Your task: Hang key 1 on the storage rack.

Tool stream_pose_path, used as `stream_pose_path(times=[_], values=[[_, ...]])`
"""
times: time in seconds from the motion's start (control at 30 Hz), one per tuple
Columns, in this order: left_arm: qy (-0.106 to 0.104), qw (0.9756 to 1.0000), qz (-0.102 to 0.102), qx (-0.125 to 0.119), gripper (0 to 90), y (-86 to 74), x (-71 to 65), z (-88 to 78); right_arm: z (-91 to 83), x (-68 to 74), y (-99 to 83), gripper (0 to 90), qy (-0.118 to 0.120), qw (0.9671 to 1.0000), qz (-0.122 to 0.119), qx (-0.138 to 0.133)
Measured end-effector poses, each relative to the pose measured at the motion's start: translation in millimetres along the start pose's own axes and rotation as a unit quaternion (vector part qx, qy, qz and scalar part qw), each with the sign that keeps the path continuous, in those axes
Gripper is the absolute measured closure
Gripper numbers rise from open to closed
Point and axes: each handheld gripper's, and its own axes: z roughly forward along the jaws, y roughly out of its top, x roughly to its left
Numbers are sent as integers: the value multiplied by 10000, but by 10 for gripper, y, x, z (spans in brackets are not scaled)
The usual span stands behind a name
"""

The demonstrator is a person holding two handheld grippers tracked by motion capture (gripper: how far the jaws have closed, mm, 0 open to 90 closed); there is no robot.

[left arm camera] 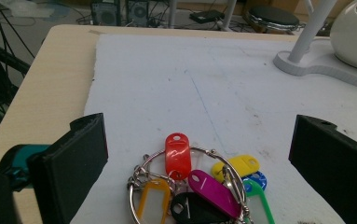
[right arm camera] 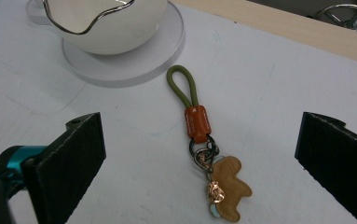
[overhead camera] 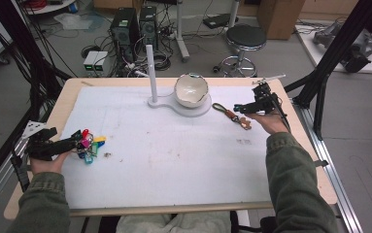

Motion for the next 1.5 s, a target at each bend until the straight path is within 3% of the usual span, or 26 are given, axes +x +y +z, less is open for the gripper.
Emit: stream_pose_path(times=[0.3, 0.57, 0.77, 0.87, 0.97, 1.03, 1.13, 1.17, 1.2, 1.23, 1.27, 1.4, 1.5], values=[[-38, 10000, -40, -19, 49, 0, 0, 28, 213, -60, 198, 8, 117, 9995, -44, 303], [-19, 10000, -59, -23, 49, 1, 7, 30, 567, -78, 388, 8, 177, 9972, -253, 679], [7, 10000, -33, -29, 49, 2, 15, 25, 770, -158, 384, 33, 161, 9965, -180, 799], [23, 10000, 7, -17, 49, 0, 9, 14, 929, -214, 313, 34, -25, 9928, -213, 1176], [21, 10000, 43, 5, 49, -4, -4, 6, 985, -220, 286, 40, -63, 9912, -167, 1310], [18, 10000, 53, 9, 49, -9, -9, -1, 1025, -211, 275, 46, -100, 9901, -266, 1374], [-3, 10000, 54, 8, 49, -12, -5, -12, 1064, -178, 266, 75, -94, 9887, -338, 1458], [-36, 10000, 4, 1, 49, -12, -2, -17, 1084, -148, 255, 181, -87, 9864, -508, 1558], [-87, 9999, -74, -15, 49, -11, 4, -19, 1084, -148, 255, 181, -87, 9864, -508, 1558], [-140, 9997, -169, -57, 49, -9, 9, -22, 1095, -129, 247, 198, -83, 9845, -583, 1655], [-157, 9997, -199, -74, 49, -8, 12, -23, 1116, -124, 232, 259, -29, 9827, -646, 1735], [-151, 9996, -232, -66, 49, -8, 25, -9, 1123, -119, 230, 301, 56, 9829, -643, 1723], [-153, 9996, -241, -35, 49, -12, 24, 12, 1118, -105, 241, 382, 175, 9832, -570, 1727]])
